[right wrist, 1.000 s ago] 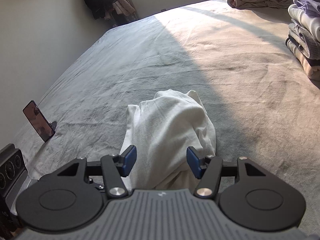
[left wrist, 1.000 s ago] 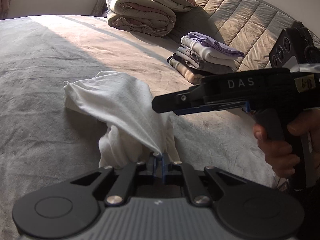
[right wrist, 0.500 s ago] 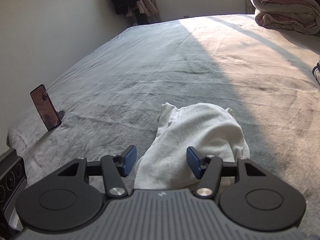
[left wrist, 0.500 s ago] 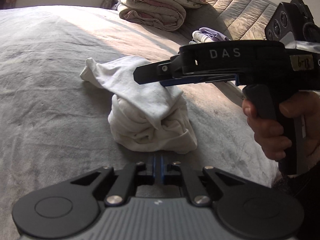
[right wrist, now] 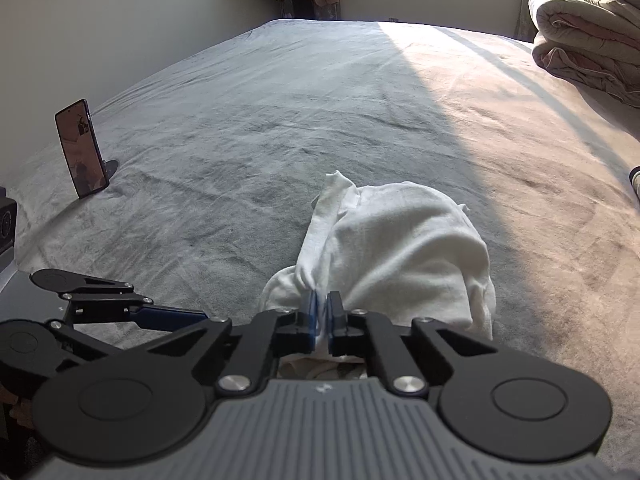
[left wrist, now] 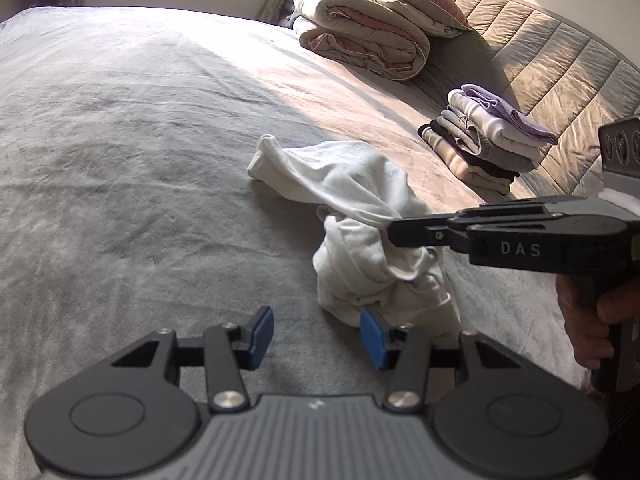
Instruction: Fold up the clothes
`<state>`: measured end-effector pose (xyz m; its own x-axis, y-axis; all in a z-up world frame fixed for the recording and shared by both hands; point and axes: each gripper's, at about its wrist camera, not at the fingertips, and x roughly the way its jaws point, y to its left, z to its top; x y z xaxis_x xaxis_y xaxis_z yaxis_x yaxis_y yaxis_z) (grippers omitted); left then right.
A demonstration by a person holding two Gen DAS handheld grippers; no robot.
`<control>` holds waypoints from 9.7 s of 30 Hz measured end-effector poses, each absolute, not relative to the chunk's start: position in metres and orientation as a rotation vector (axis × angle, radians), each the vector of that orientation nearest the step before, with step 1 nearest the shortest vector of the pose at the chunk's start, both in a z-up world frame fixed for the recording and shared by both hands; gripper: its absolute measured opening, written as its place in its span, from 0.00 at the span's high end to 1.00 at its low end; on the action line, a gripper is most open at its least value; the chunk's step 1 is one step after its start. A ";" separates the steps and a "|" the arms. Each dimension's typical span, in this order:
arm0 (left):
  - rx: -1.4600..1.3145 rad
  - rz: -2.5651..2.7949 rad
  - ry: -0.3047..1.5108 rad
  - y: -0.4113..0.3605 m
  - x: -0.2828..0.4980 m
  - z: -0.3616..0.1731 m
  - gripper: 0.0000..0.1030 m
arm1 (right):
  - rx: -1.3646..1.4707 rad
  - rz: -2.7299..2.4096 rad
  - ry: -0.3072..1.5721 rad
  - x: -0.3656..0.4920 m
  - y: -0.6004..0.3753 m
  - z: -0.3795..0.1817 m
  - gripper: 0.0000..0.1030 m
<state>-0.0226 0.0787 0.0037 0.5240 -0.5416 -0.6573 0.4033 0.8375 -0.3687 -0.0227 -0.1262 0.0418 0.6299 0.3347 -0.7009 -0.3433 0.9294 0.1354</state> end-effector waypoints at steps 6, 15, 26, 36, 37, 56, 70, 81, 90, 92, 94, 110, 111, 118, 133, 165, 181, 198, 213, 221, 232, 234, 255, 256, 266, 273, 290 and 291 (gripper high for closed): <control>-0.270 -0.517 0.841 0.081 -0.008 0.006 0.49 | 0.041 0.376 0.796 -0.038 -0.151 0.051 0.95; -0.595 -0.478 0.904 0.091 0.016 -0.008 0.49 | 0.055 0.392 0.822 -0.071 -0.172 0.050 0.95; -1.073 -0.499 1.005 0.093 0.023 -0.046 0.49 | 0.141 0.442 0.899 -0.104 -0.199 0.034 0.95; -1.122 -0.628 1.009 0.066 0.015 -0.038 0.67 | 0.167 0.491 1.012 -0.121 -0.195 0.006 0.95; -1.116 -0.647 1.007 0.062 0.014 -0.036 0.69 | 0.164 0.494 1.018 -0.124 -0.194 0.004 0.95; -0.657 -1.047 0.957 -0.020 -0.036 -0.012 0.93 | 0.479 0.274 0.814 -0.115 -0.282 0.042 0.45; -0.266 -1.174 1.009 -0.063 -0.079 -0.021 0.94 | 0.500 0.258 0.869 -0.114 -0.288 0.023 0.49; -0.127 -1.151 1.010 -0.072 -0.086 -0.025 1.00 | 0.464 0.083 0.858 -0.109 -0.295 0.006 0.98; -0.113 -1.174 0.986 -0.065 -0.085 -0.017 0.94 | 0.528 0.104 0.873 -0.119 -0.309 0.004 0.83; -0.169 -1.154 0.959 -0.056 -0.077 -0.010 0.80 | 0.527 0.110 0.875 -0.120 -0.308 0.004 0.83; -0.244 -1.100 0.934 -0.048 -0.067 -0.005 0.58 | 0.513 0.108 0.881 -0.120 -0.305 0.004 0.83; -0.202 -0.901 0.977 -0.061 -0.044 -0.013 0.96 | 0.396 0.085 0.869 -0.120 -0.290 0.003 0.87; -0.200 -0.916 0.964 -0.055 -0.047 -0.010 0.96 | 0.393 0.082 0.861 -0.121 -0.292 0.004 0.88; -0.139 -1.055 0.838 -0.028 -0.068 0.015 0.96 | 0.383 0.123 0.829 -0.130 -0.291 0.014 0.91; -0.336 -0.921 0.821 0.042 -0.048 0.024 0.96 | 0.361 0.201 0.834 -0.132 -0.275 0.021 0.95; -0.223 -0.675 0.995 0.008 -0.005 -0.011 0.78 | 0.311 0.163 0.818 -0.092 -0.249 0.025 0.95; -0.116 -1.011 1.108 0.028 -0.062 -0.013 0.82 | 0.397 0.038 0.680 -0.099 -0.293 0.052 0.95; -0.276 -1.008 0.865 0.007 -0.027 0.036 0.34 | 0.406 0.109 0.638 -0.098 -0.279 0.063 0.95; -0.443 -0.904 0.907 -0.040 0.007 -0.007 0.95 | 0.383 0.140 0.713 -0.100 -0.286 0.040 0.69; -0.447 -0.867 0.867 -0.031 0.009 -0.003 0.95 | 0.334 0.076 0.874 -0.122 -0.295 0.011 0.34; -0.442 -0.877 0.755 -0.023 0.003 0.019 0.95 | 0.665 0.145 1.021 -0.138 -0.316 -0.010 0.35; -0.447 -0.870 0.727 -0.020 0.001 0.023 0.97 | 0.745 0.122 0.974 -0.136 -0.319 -0.017 0.45; -0.326 -0.689 0.281 0.028 -0.077 0.150 0.98 | 0.561 0.022 0.287 -0.131 -0.311 0.104 0.91; -0.320 -0.675 0.269 0.030 -0.080 0.155 0.98 | 0.550 0.027 0.269 -0.129 -0.308 0.109 0.91; -0.315 -0.544 0.172 0.056 -0.113 0.185 0.98 | 0.413 0.060 0.138 -0.102 -0.263 0.147 0.91; -0.389 -0.476 0.116 0.094 -0.117 0.193 0.98 | 0.320 0.120 0.123 -0.072 -0.220 0.174 0.91; -0.343 -0.292 0.203 0.192 -0.008 0.174 0.98 | 0.242 0.368 0.250 -0.059 -0.135 0.185 0.91; -0.330 -0.297 0.205 0.195 0.001 0.173 0.98 | 0.256 0.384 0.265 -0.057 -0.132 0.183 0.91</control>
<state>0.0010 0.1954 0.1731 0.9361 -0.3186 -0.1492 0.2522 0.9035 -0.3466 -0.0570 -0.1323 0.1831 0.8938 0.3993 -0.2043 -0.3332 0.8960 0.2936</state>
